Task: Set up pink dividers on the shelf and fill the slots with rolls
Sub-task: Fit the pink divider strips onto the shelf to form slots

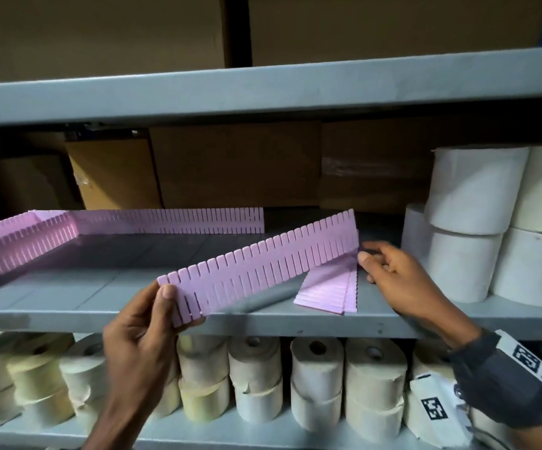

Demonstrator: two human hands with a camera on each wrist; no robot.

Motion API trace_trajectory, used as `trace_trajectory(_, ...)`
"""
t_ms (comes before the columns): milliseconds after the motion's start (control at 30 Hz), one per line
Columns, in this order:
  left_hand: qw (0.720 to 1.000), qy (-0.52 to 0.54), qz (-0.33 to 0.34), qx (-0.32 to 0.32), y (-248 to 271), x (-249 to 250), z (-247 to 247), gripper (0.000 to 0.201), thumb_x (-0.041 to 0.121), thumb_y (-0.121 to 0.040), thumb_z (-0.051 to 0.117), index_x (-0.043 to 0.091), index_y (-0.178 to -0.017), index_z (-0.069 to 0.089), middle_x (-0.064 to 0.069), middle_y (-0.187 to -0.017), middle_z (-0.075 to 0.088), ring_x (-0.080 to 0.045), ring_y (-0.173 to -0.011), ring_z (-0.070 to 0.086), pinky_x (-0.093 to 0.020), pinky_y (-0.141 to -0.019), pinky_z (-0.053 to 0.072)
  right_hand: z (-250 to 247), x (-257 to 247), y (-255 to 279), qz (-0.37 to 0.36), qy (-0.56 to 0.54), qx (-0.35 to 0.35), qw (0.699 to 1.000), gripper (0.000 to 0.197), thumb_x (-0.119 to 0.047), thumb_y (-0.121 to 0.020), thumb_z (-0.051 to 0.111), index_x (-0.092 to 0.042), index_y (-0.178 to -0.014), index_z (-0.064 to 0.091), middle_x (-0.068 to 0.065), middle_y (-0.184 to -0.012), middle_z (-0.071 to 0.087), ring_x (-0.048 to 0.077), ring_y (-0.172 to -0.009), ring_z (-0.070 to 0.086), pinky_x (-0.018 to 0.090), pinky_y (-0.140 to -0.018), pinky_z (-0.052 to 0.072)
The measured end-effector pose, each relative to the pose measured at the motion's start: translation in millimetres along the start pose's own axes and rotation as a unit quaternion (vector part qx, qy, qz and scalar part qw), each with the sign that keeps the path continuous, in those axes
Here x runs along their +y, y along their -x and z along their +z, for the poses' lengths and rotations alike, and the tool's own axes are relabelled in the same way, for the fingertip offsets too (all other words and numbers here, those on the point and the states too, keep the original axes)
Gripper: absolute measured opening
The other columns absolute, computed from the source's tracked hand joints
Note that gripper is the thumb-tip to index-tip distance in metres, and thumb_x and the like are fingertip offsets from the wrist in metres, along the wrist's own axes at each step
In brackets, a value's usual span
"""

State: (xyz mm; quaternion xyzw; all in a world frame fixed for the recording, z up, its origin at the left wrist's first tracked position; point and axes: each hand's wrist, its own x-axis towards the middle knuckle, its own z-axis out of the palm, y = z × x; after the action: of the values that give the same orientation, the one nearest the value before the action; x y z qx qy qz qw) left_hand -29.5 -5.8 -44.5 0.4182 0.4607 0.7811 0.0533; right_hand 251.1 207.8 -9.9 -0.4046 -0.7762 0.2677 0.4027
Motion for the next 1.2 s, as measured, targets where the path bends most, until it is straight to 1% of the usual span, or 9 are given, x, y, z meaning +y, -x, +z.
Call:
trace_trajectory(133,1.0,-0.027,-0.013,-0.002,3,4,-37,0.024,0.031,-0.093,0.062,0.038,-0.107,0.08,0.0,-0.109,0.079,-0.02,-0.097,0.073,-0.046,-0.08,0.063,-5,-11,5,-0.031,-0.064,0.033,0.997,0.015,-0.041,-0.097,0.055,-0.05,-0.108,0.058,-0.014,-0.092,0.071,0.003,-0.081,0.069,0.02,-0.068,0.052)
trace_trajectory(233,0.999,-0.031,-0.006,-0.008,-2,12,-60,0.026,0.042,-0.095,0.067,0.03,-0.115,0.078,-0.003,-0.113,0.078,-0.022,-0.102,0.075,-0.052,-0.08,0.062,-6,-26,5,-0.078,-0.051,-0.009,0.996,0.014,-0.033,-0.094,0.061,-0.043,-0.097,0.069,-0.021,-0.094,0.073,-0.003,-0.081,0.068,0.013,-0.06,0.051)
trace_trajectory(433,0.999,-0.048,0.022,0.007,-22,46,-92,0.025,0.036,-0.096,0.06,0.029,-0.11,0.08,-0.003,-0.107,0.079,-0.022,-0.091,0.077,-0.04,-0.073,0.065,-7,-83,-10,-0.141,-0.042,-0.069,0.987,0.025,-0.051,-0.076,0.063,-0.035,-0.091,0.075,-0.004,-0.079,0.075,0.004,-0.066,0.068,0.017,-0.062,0.055)
trace_trajectory(633,0.996,-0.089,0.011,0.025,-43,67,-128,0.026,0.023,-0.104,0.051,0.029,-0.11,0.077,-0.004,-0.106,0.079,-0.027,-0.087,0.077,-0.037,-0.071,0.066,35,-129,-50,-0.152,-0.058,-0.098,0.982,0.013,-0.013,-0.09,0.068,-0.022,-0.099,0.068,0.008,-0.074,0.074,0.02,-0.063,0.074,0.027,-0.053,0.059)
trace_trajectory(767,0.988,-0.148,0.019,0.036,-56,67,-162,0.034,0.015,-0.108,0.049,0.035,-0.112,0.076,-0.001,-0.109,0.079,-0.024,-0.087,0.077,-0.033,-0.074,0.065,77,-158,-77,-0.151,-0.034,-0.12,0.981,0.018,-0.014,-0.094,0.064,-0.032,-0.095,0.06,0.01,-0.074,0.071,0.022,-0.062,0.074,0.038,-0.059,0.059)
trace_trajectory(833,0.984,-0.173,0.02,0.032,-62,65,-182,0.027,0.028,-0.105,0.054,0.034,-0.124,0.072,0.001,-0.114,0.078,-0.027,-0.097,0.076,-0.045,-0.088,0.062,95,-173,-90,-0.149,-0.036,-0.128,0.98,0.017,-0.016,-0.097,0.06,-0.032,-0.092,0.057,0.008,-0.076,0.069,0.018,-0.058,0.072,0.036,-0.057,0.057)
trace_trajectory(900,0.979,-0.199,0.01,0.04,-67,65,-201,0.049,0.054,-0.093,0.061,0.03,-0.135,0.066,0.004,-0.12,0.076,-0.021,-0.104,0.074,-0.05,-0.099,0.056,112,-187,-100,-0.148,-0.05,-0.13,0.979,0.016,-0.018,-0.1,0.056,-0.03,-0.09,0.056,0.006,-0.073,0.067,0.012,-0.052,0.068,0.032,-0.05,0.055)
trace_trajectory(1033,0.973,-0.217,0.041,0.067,-76,72,-223,0.051,0.072,-0.084,0.065,0.039,-0.122,0.073,0.005,-0.096,0.078,-0.011,-0.074,0.067,-0.031,-0.073,0.062,143,-221,-119,-0.137,-0.06,-0.141,0.979,0.018,-0.025,-0.104,0.049,-0.025,-0.088,0.06,0.005,-0.074,0.069,0.01,-0.05,0.066,0.022,-0.043,0.051)
trace_trajectory(1200,0.96,-0.226,0.069,0.152,-80,81,-236,0.047,0.067,-0.084,0.071,0.036,-0.117,0.075,0.005,-0.091,0.079,-0.007,-0.07,0.073,-0.034,-0.066,0.063,184,-257,-148,-0.088,-0.052,-0.165,0.981,0.031,-0.044,-0.103,0.043,-0.027,-0.088,0.064,0.001,-0.074,0.074,0.009,-0.057,0.07,0.019,-0.047,0.053)
